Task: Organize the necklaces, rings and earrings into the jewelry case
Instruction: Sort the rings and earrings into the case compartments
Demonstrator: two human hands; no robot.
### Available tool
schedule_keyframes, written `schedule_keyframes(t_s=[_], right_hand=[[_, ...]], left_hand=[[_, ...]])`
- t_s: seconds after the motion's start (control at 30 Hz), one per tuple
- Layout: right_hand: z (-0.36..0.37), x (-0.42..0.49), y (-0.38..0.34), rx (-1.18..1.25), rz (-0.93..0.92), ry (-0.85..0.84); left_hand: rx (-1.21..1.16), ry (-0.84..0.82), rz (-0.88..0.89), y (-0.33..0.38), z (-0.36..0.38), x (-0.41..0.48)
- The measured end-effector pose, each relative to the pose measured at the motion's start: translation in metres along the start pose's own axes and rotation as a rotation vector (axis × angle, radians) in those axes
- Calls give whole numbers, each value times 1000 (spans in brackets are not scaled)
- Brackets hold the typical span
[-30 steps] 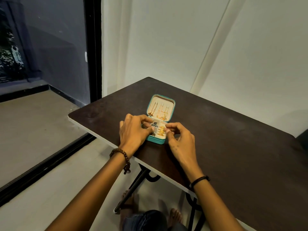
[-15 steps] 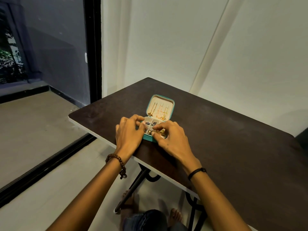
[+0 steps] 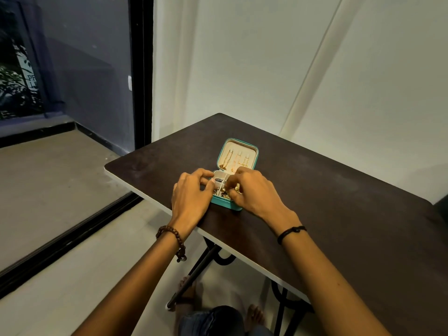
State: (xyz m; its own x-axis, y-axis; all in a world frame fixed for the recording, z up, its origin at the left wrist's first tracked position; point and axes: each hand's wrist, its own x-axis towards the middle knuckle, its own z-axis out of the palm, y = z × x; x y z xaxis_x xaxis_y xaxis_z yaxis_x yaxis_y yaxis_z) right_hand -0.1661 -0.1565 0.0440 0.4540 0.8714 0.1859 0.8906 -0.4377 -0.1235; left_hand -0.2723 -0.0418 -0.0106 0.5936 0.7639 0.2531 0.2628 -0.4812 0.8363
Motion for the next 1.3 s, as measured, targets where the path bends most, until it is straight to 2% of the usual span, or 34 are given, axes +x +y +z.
schedule_keyframes(t_s=[0.2,0.37,0.53,0.67,0.77,0.9,1.0,1.3], right_hand=[[10,-6,7,210,130,34],[17,-17,16,406,248,198],[20,-26,25,495,359,282],[25,-28,26,609,456,258],[31,-26,22,804,520,230],[36,-22,16,994,542,208],[38,-19,17,1086,573,220],[26,-52,46,1119,685,252]], left_hand=[[-93,-7,3,-2,-3,-3],[-114,22,18,-3,-6,-1],[-173,-8,-70,0,-7,2],[-231,-55,-133,1,-5,6],[-277,-114,-173,6,-3,9],[-275,-240,-189,13,-1,13],[-276,-270,-185,18,-3,12],[-313,-347,-139,50,10,-13]])
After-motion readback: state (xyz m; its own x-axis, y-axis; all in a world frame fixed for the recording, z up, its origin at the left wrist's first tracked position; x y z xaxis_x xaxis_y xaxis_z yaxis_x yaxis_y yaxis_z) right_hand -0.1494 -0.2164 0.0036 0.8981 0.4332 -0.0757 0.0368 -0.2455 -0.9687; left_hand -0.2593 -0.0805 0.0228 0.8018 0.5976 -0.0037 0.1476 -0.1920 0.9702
